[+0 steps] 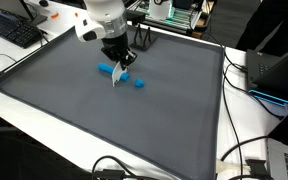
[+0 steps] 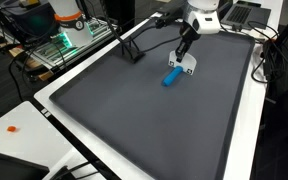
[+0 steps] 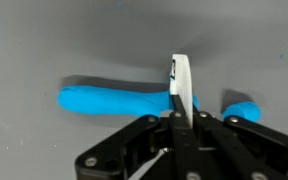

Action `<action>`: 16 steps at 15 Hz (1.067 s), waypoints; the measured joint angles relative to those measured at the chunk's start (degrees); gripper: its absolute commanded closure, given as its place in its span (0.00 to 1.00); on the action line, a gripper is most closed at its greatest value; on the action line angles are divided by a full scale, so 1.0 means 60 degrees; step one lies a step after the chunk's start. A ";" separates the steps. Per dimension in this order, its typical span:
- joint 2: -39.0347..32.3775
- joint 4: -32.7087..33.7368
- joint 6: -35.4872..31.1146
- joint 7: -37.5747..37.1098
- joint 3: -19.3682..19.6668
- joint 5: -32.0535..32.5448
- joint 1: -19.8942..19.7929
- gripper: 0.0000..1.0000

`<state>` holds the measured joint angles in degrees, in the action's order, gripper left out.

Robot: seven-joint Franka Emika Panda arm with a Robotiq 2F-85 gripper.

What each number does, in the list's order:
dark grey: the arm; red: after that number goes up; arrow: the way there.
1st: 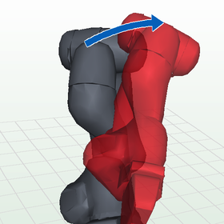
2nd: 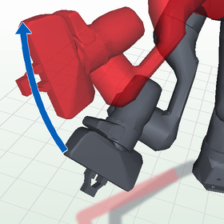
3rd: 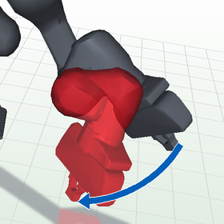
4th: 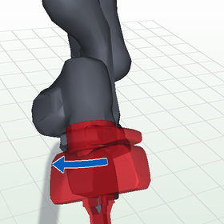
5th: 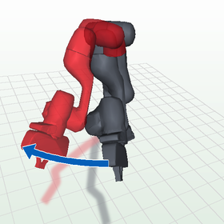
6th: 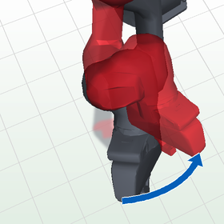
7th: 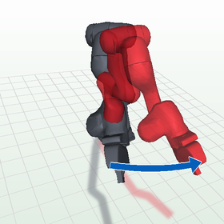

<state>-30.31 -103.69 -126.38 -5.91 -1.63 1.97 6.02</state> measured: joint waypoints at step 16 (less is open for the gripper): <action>0.0192 0.0008 0.0331 0.0067 -0.0065 -0.0230 -0.0047 0.99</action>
<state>-29.16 -103.64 -124.39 -5.51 -2.02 0.58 5.74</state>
